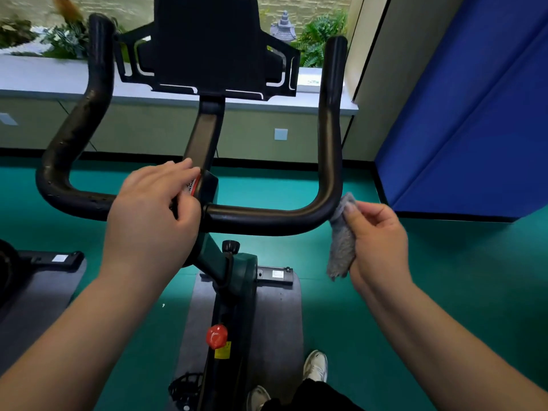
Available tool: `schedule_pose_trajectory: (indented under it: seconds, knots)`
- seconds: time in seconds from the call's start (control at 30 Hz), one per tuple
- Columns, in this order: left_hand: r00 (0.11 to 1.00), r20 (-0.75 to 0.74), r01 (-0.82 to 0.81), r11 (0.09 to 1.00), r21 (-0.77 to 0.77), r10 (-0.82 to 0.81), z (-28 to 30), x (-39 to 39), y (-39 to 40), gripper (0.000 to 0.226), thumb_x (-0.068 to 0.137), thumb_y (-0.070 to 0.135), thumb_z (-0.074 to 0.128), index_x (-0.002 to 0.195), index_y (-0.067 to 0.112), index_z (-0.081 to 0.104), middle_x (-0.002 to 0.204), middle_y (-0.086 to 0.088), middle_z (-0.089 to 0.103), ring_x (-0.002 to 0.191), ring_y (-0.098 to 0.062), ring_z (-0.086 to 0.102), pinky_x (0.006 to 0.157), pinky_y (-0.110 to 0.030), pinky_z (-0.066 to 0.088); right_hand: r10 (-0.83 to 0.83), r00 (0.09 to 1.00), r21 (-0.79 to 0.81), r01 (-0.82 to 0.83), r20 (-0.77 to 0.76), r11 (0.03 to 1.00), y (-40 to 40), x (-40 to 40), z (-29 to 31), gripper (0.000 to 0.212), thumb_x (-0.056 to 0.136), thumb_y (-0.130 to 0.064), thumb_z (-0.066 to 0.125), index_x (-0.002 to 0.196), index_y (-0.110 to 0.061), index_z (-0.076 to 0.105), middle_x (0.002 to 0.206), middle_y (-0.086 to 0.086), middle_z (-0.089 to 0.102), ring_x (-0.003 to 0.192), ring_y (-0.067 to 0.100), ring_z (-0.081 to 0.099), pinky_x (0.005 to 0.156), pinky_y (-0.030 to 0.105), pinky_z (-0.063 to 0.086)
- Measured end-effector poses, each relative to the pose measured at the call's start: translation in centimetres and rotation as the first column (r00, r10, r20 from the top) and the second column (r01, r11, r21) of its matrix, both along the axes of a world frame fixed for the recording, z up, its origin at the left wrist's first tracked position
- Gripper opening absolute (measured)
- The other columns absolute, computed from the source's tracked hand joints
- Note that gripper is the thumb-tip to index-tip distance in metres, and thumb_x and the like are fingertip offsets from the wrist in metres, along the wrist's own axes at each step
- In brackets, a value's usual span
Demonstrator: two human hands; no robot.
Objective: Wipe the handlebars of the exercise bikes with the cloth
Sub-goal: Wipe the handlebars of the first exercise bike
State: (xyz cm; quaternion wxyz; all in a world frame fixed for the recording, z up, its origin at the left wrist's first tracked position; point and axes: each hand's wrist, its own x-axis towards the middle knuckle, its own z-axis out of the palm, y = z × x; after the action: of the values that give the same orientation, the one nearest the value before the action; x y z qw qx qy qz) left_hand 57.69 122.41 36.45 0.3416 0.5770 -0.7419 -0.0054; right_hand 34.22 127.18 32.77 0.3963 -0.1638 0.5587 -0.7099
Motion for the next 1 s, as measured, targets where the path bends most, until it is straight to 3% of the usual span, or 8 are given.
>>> schedule_pose_trajectory:
  seconds: [0.23,0.4,0.53,0.67,0.77,0.83,0.9,1.0]
  knots:
    - [0.999,-0.028,-0.035,0.998,-0.049,0.034,-0.2,-0.5,-0.1,0.037,0.083,0.011,0.044,0.108,0.008,0.071,0.114,-0.004,0.069,0.114,-0.022,0.058,0.104,-0.023,0.033,-0.032,0.979,-0.038,0.025,-0.200,0.999,-4.8,-2.6,2.7,0.015,0.086,-0.003,0.066,0.079,-0.013,0.057,0.077,0.000,0.063,0.069,0.007,0.061,0.072,0.021,0.055]
    - [0.998,-0.022,-0.051,0.998,-0.038,0.050,0.1,-0.7,0.0,0.035,0.084,0.008,0.046,0.108,0.007,0.071,0.113,-0.004,0.069,0.114,-0.024,0.058,0.103,-0.023,0.032,0.005,0.940,-0.025,-0.014,-0.341,1.000,-2.0,-2.0,2.1,0.017,0.083,-0.003,0.069,0.076,-0.015,0.059,0.079,-0.001,0.067,0.072,0.005,0.062,0.070,0.018,0.051]
    - [0.996,-0.008,-0.084,0.996,0.031,0.084,0.6,-1.4,-0.1,0.033,0.083,-0.001,0.053,0.109,0.009,0.071,0.113,-0.004,0.069,0.115,-0.025,0.055,0.102,-0.026,0.032,0.032,0.914,-0.035,-0.051,-0.404,0.998,1.4,-0.9,1.2,0.017,0.080,-0.002,0.072,0.075,-0.014,0.061,0.082,-0.003,0.069,0.083,0.010,0.066,0.079,0.023,0.053]
    - [0.997,0.003,-0.077,0.996,0.035,0.077,0.7,-1.9,-0.1,0.034,0.081,-0.004,0.053,0.107,0.008,0.072,0.111,-0.005,0.069,0.112,-0.026,0.054,0.101,-0.033,0.037,-0.006,0.877,-0.204,-0.105,-0.480,0.973,1.0,-0.8,1.3,0.017,0.075,-0.007,0.076,0.074,-0.016,0.062,0.090,0.006,0.069,0.080,0.025,0.068,0.076,0.035,0.051]
    - [0.995,0.017,-0.095,0.994,0.046,0.094,0.7,-2.1,-0.2,0.035,0.081,-0.003,0.051,0.107,0.007,0.072,0.112,-0.006,0.069,0.111,-0.026,0.054,0.100,-0.035,0.038,0.012,0.752,-0.294,-0.272,-0.659,0.916,-1.2,-1.5,2.4,0.016,0.077,-0.008,0.076,0.077,-0.016,0.064,0.091,0.008,0.068,0.082,0.028,0.067,0.074,0.035,0.051]
    - [0.994,0.025,-0.105,0.993,0.050,0.104,0.9,-2.2,-0.1,0.035,0.081,0.000,0.049,0.107,0.008,0.072,0.112,-0.006,0.069,0.110,-0.026,0.054,0.099,-0.036,0.039,0.022,0.611,-0.258,-0.367,-0.792,0.894,-3.1,-2.3,3.1,0.020,0.075,0.002,0.076,0.077,-0.011,0.062,0.089,0.004,0.066,0.090,0.012,0.066,0.080,0.024,0.051]
    - [0.992,0.032,-0.125,0.990,0.068,0.123,1.0,-2.5,-0.2,0.033,0.082,-0.001,0.051,0.107,0.008,0.072,0.112,-0.005,0.069,0.111,-0.026,0.054,0.100,-0.035,0.038,0.044,0.536,-0.208,-0.402,-0.843,0.892,-5.3,-3.2,3.6,0.023,0.073,0.005,0.075,0.078,-0.013,0.061,0.087,0.001,0.064,0.090,0.004,0.063,0.081,0.017,0.049]
    - [0.985,0.045,-0.172,0.977,0.127,0.167,1.4,-3.2,-0.6,0.033,0.081,0.000,0.054,0.106,0.011,0.072,0.113,-0.002,0.069,0.113,-0.024,0.052,0.101,-0.033,0.037,0.087,0.462,-0.140,-0.434,-0.883,0.890,-8.5,-4.8,4.0,0.016,0.073,-0.002,0.077,0.076,-0.011,0.064,0.088,0.001,0.065,0.091,0.018,0.063,0.082,0.036,0.053]
